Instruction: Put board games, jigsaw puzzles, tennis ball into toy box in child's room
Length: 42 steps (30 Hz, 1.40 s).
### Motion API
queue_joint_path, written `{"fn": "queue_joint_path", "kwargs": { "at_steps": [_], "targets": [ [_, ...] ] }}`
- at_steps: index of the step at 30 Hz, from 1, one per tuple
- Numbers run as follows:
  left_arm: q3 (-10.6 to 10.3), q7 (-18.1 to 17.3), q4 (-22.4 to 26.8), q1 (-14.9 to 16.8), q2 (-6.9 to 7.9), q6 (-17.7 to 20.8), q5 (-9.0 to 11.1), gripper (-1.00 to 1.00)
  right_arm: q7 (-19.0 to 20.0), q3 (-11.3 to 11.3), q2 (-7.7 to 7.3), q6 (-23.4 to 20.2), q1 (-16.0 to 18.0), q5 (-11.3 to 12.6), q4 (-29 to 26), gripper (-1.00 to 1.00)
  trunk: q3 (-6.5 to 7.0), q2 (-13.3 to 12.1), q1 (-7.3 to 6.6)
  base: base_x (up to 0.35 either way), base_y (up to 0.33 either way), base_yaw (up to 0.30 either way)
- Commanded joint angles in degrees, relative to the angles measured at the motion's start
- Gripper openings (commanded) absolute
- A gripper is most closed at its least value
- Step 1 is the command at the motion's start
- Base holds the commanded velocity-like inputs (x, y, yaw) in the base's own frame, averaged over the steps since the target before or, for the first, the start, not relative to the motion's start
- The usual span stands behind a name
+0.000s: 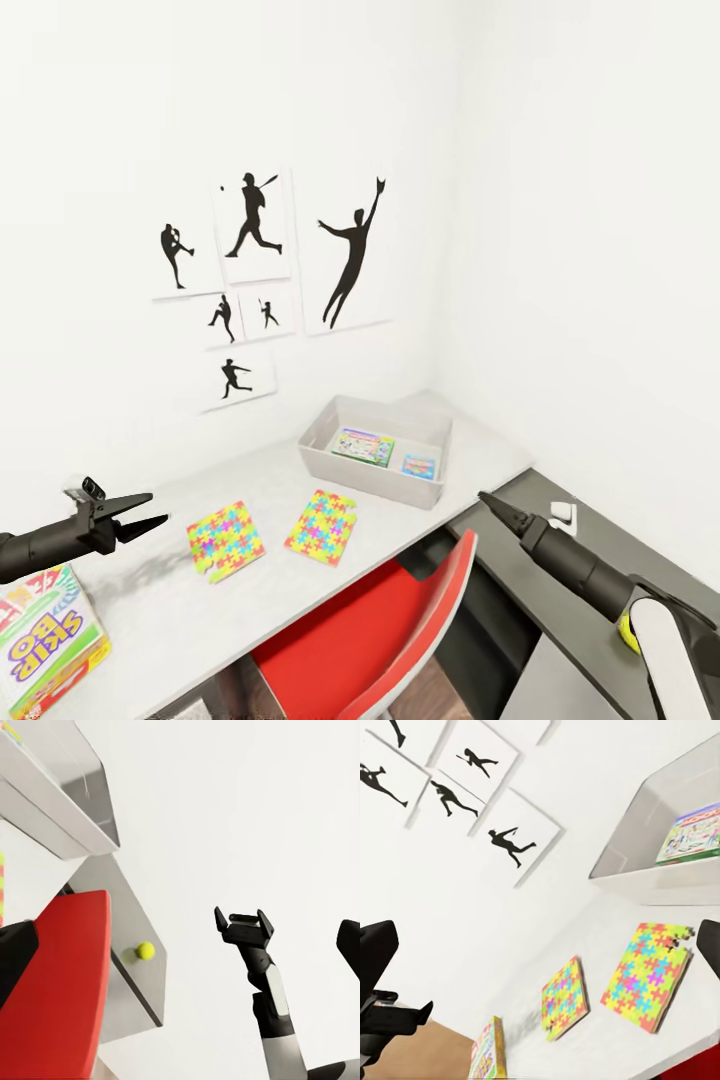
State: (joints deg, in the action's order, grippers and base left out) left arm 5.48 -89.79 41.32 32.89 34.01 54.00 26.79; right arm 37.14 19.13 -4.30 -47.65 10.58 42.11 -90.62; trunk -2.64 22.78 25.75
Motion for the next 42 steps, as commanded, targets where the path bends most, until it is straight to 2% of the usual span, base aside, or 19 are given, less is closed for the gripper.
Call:
{"fn": "queue_joint_path", "kwargs": {
  "at_steps": [1,16,25,42],
  "targets": [
    [-0.06,-0.21,-0.01,0.07,0.01,0.58,0.02,1.00,0.14,0.07,0.04,-0.34,0.05,0.07,-0.04,1.00,-0.16,0.14,0.04,-0.002,0.001,0.247],
    [-0.12,-0.21,-0.01,0.07,0.00,-0.09,0.28,1.00,-0.25,-0.23,0.28,-0.34,0.05,-0.18,0.01,1.00,-0.60,0.14,0.04,-0.035,0.016,0.265],
    [-0.12,-0.21,-0.01,0.07,-0.07,-0.12,0.34,1.00,-0.25,-0.39,0.39,-0.34,0.05,-0.36,0.01,1.00,-0.86,0.14,0.04,-0.162,0.162,0.269],
    [-0.12,-0.21,-0.01,0.07,0.00,-0.17,0.28,1.00,-0.24,-0.58,0.43,-0.34,0.05,-0.37,0.01,1.00,-1.36,0.14,0.04,-0.009,0.160,0.269]
  ]
}}
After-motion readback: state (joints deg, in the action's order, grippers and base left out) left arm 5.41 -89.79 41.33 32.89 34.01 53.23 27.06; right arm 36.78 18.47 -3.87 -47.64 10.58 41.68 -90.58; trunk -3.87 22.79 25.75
